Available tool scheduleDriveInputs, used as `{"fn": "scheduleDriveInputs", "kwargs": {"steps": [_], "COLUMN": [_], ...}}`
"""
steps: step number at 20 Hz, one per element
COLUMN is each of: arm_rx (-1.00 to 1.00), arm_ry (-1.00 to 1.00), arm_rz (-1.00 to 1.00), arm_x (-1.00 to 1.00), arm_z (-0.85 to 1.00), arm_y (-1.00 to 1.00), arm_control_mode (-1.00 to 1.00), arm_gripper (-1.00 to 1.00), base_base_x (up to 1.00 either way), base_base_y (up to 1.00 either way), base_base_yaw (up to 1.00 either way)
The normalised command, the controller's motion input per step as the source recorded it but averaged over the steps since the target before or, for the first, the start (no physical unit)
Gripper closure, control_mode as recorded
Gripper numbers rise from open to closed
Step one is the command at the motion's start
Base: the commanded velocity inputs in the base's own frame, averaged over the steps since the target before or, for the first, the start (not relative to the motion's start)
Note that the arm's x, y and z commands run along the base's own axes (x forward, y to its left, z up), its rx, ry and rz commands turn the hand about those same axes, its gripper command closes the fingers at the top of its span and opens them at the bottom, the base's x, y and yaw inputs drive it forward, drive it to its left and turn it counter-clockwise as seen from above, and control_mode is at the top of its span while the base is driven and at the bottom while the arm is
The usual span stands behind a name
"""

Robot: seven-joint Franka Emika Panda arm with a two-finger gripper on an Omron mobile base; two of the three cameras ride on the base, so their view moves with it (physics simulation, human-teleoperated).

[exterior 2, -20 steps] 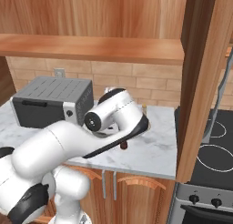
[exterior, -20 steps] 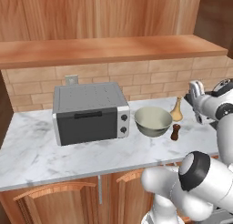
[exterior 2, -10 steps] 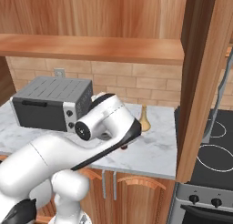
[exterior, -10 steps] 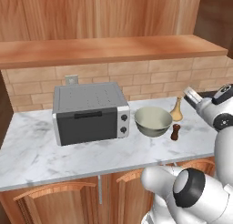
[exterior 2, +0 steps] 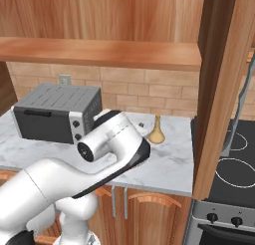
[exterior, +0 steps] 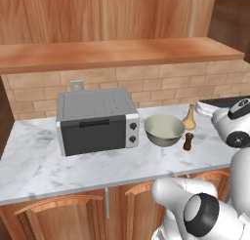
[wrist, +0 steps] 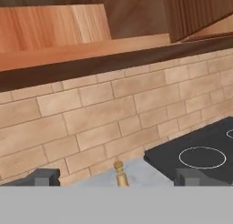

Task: Retrieve the bottle and the shaker from the cabinet and place them next to the mixing bowl on the counter. Then add garlic from the fridge to the mixing bowl.

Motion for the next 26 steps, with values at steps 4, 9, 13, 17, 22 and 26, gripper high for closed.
{"fn": "scheduleDriveInputs", "kwargs": {"steps": [4, 9, 13, 17, 22, 26], "arm_rx": [-0.06, -0.28, -0.43, -0.62, -0.78, -0.56], "arm_ry": [-0.12, -0.02, 0.00, 0.00, 0.00, -0.07], "arm_rz": [0.02, 0.07, 0.02, 0.00, 0.00, 0.00], "arm_x": [-0.32, -0.16, -0.17, -0.14, -0.13, -0.09], "arm_z": [0.34, 0.47, 0.40, 0.14, 0.00, 0.00], "arm_y": [0.00, 0.14, 0.29, 0.23, 0.11, 0.08], "arm_control_mode": [-1.00, -1.00, -1.00, -1.00, -1.00, -1.00], "arm_gripper": [-1.00, -1.00, -1.00, -1.00, -1.00, -1.00], "base_base_x": [0.00, 0.00, 0.00, 0.00, 0.00, 0.00], "base_base_y": [0.00, 0.00, 0.00, 0.00, 0.00, 0.00], "base_base_yaw": [0.00, 0.00, 0.00, 0.00, 0.00, 0.00]}}
